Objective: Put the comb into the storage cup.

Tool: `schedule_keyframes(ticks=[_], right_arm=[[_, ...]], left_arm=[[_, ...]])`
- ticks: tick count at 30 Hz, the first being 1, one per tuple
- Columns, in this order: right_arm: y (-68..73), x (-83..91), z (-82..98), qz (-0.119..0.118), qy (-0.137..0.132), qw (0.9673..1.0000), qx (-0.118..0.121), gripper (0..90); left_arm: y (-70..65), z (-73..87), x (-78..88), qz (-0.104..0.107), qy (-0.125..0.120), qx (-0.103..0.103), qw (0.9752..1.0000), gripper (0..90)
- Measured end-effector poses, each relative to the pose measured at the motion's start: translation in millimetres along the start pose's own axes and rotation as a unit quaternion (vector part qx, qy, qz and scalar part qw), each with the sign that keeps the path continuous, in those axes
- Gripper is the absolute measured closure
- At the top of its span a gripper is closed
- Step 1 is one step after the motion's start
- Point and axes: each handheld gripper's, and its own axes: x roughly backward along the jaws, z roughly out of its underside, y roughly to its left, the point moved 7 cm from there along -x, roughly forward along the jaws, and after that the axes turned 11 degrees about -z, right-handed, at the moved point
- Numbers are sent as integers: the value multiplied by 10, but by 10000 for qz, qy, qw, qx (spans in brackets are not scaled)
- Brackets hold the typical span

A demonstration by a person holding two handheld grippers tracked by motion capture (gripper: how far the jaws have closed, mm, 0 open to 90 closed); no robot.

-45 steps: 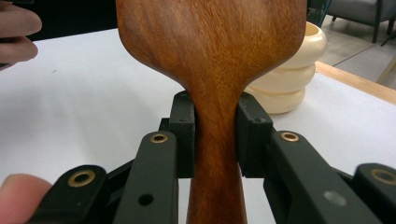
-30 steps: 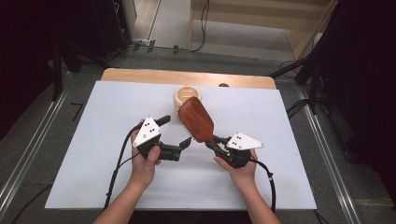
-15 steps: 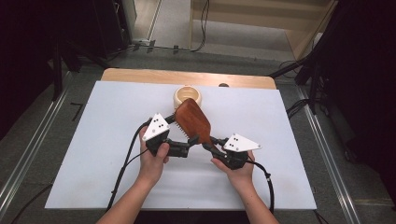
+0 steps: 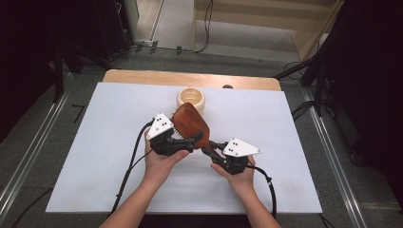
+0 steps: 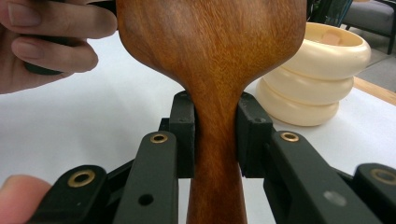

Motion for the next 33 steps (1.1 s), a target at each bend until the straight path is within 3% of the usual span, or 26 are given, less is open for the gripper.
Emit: schedule_keyframes(ticks=[5, 19, 28, 33], right_arm=[[12, -2, -4, 23, -14, 10000, 5, 702], [10, -34, 19, 179, 14, 9998, -27, 701], [14, -46, 27, 227, 2, 9997, -58, 702], [18, -38, 16, 257, -49, 9997, -29, 704]], left_arm=[[24, 0, 5, -27, 36, 85, 10000, 260], [48, 24, -6, 403, 286, 477, 9976, 398], [8, 16, 18, 740, 250, 476, 9958, 516], [2, 1, 17, 703, 169, 515, 9961, 505]])
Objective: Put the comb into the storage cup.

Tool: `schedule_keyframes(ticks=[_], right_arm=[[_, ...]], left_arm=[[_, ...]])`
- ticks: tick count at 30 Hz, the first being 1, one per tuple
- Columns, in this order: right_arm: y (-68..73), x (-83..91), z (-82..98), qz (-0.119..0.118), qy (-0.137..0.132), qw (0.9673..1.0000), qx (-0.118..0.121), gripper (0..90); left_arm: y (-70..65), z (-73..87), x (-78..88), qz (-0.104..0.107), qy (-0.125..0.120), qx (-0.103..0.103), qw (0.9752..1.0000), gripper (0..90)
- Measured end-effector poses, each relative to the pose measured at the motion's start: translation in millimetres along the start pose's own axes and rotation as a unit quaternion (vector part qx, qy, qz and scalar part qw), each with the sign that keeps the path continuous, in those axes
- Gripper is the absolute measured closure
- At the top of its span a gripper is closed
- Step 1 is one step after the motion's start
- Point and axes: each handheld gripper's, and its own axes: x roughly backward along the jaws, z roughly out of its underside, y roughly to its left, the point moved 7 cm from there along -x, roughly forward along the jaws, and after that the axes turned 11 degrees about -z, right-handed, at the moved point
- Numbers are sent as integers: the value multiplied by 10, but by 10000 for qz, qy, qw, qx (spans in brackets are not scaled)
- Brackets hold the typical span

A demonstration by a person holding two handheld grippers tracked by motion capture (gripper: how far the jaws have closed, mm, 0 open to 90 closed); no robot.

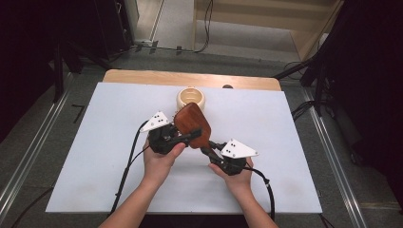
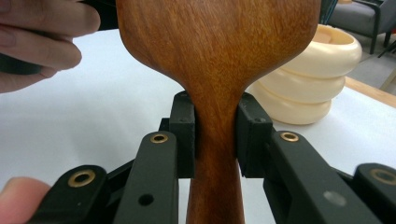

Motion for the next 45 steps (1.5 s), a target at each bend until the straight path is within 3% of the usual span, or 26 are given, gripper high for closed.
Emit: schedule_keyframes(ticks=[4, 7, 11, 14, 18, 22, 26, 31, 37, 40, 45], right_arm=[[12, 34, -33, 52, -76, 9999, 57, 703], [43, 36, -69, 19, -153, 9999, 53, 704], [78, 17, -91, -36, -151, 9998, 114, 703], [90, -2, -80, -40, -114, 9998, 125, 703], [100, -7, -81, -47, -131, 9998, 115, 703], [92, -14, -67, 18, -86, 9999, 100, 703], [85, -23, -50, 66, -72, 9999, 91, 703], [82, -38, -43, 76, -75, 9999, 98, 701], [77, -42, -45, 24, -132, 9999, 22, 683], [66, -25, -77, -67, -287, 9995, -145, 619], [29, 7, -92, -172, -362, 9983, -419, 393]], left_arm=[[32, -27, 0, -80, -60, 125, 9999, 387], [26, -23, -19, -61, 11, 240, 9997, 208], [-4, 14, -49, -69, 85, 179, 9998, 163], [-27, 16, -53, -72, 50, 161, 9998, 212], [3, 4, -48, -144, 68, 239, 9996, 381], [4, 23, -67, -90, 155, 316, 9993, 419], [-13, 30, -72, 103, 174, 331, 9992, 472], [-46, 30, -62, 201, 207, 169, 9994, 514], [-60, 19, -41, 331, 225, 173, 9990, 566], [-57, 5, -30, 340, 195, 163, 9991, 575], [-38, -3, -14, 300, 254, 103, 9992, 582]])
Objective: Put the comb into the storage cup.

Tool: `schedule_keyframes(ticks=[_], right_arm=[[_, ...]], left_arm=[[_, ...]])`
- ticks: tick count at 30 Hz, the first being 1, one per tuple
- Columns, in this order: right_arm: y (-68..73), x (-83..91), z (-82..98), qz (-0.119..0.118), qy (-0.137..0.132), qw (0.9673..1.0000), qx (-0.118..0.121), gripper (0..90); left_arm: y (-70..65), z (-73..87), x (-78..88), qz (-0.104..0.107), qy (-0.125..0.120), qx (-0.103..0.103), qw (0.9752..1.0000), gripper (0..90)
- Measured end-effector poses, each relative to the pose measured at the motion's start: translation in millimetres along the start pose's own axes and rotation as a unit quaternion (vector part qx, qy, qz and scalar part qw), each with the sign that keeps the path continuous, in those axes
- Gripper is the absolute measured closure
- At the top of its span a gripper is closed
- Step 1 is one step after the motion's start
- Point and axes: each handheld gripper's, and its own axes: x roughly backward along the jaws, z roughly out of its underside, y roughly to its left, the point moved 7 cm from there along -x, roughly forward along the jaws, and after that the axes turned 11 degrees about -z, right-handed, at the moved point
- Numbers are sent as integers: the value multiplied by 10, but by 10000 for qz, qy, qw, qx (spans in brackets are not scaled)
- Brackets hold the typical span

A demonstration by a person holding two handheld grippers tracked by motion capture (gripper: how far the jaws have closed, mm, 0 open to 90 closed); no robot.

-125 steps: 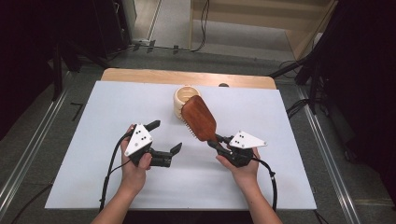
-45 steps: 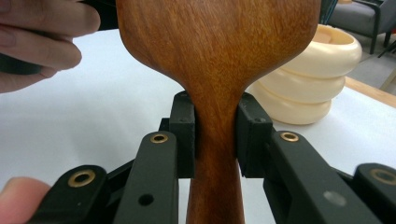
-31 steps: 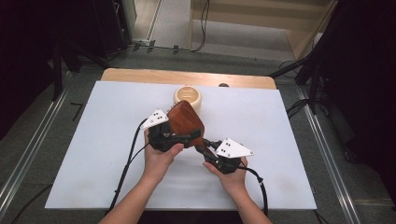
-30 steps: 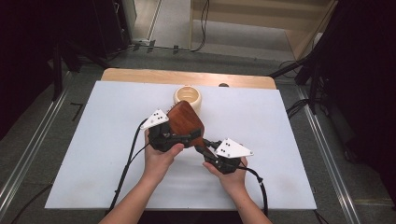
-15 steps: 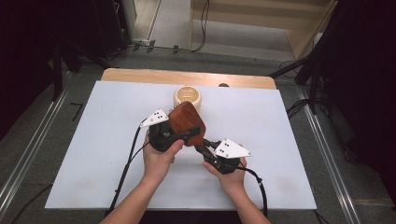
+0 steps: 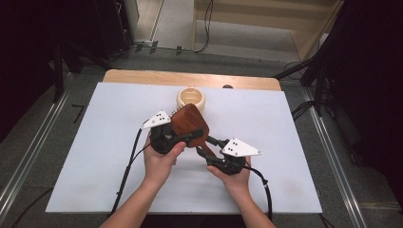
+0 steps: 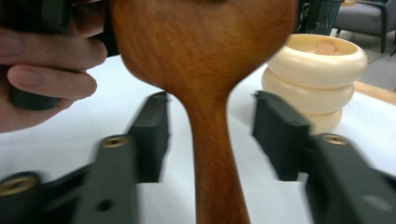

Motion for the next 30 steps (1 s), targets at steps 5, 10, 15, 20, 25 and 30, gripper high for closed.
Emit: schedule_keyframes(ticks=[5, 10, 15, 20, 25, 30], right_arm=[[-31, 50, -61, 19, -209, 9996, -183, 149], [-65, 77, -27, -83, -124, 9995, -260, 63], [-76, 132, -22, -132, -128, 9996, -208, 0], [-110, 191, 6, 16, -108, 9997, -205, 0], [-181, 289, 59, 133, -104, 9996, -209, 0], [-229, 402, 100, 100, -180, 9995, -234, 0]], left_arm=[[14, -4, 8, -16, 17, -60, 10000, 584], [38, -49, 29, -79, -53, -43, 9999, 585], [105, -97, 54, -203, -137, 19, 9997, 583], [151, -130, 71, -245, -169, -13, 9996, 583], [174, -164, 85, -288, -191, -25, 9994, 583], [213, -205, 103, -358, -219, -12, 9991, 581]])
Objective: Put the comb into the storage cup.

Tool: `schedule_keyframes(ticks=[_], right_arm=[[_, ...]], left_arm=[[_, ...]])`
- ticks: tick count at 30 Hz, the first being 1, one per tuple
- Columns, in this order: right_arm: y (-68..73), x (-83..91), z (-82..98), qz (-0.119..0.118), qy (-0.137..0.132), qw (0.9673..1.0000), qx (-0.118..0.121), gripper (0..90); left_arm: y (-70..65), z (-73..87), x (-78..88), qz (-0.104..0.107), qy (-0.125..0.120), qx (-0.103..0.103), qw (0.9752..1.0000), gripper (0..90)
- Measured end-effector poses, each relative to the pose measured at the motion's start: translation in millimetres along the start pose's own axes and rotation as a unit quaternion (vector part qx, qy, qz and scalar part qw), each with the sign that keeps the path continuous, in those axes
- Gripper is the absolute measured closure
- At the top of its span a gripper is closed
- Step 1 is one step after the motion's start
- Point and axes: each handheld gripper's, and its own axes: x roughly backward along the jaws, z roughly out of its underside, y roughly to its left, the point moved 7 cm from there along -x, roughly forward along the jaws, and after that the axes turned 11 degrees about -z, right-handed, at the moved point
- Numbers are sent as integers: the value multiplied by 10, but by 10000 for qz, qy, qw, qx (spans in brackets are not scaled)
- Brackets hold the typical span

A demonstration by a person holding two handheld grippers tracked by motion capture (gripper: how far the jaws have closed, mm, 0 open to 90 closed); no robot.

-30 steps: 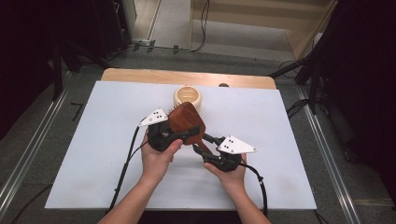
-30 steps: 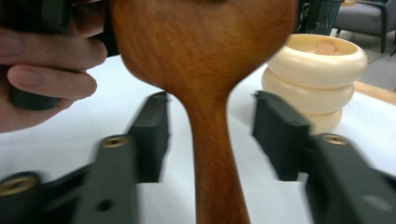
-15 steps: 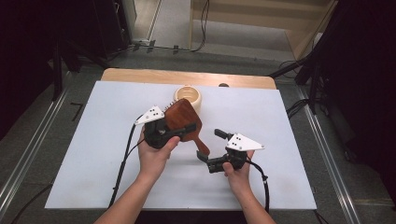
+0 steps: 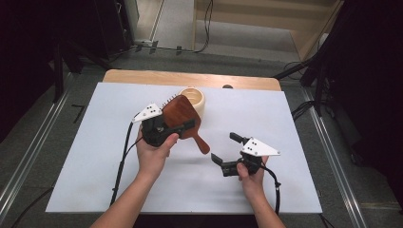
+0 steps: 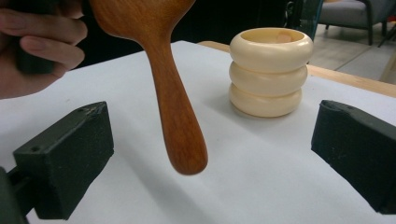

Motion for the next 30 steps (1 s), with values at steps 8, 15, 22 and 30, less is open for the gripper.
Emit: schedule_keyframes(ticks=[8, 15, 22, 30], right_arm=[[-68, 164, 103, 158, 105, 9998, 43, 0], [-142, 352, 183, 278, 101, 9995, 60, 0], [-223, 550, 262, 418, 92, 9991, -56, 0], [-261, 718, 314, 504, 125, 9986, -90, 0]], left_arm=[[51, -54, 24, -52, -42, -37, 10000, 581], [83, -125, 50, -98, -98, -92, 9999, 581], [131, -173, 76, -161, -139, -104, 9997, 581], [177, -225, 84, -228, -150, -116, 9996, 581]])
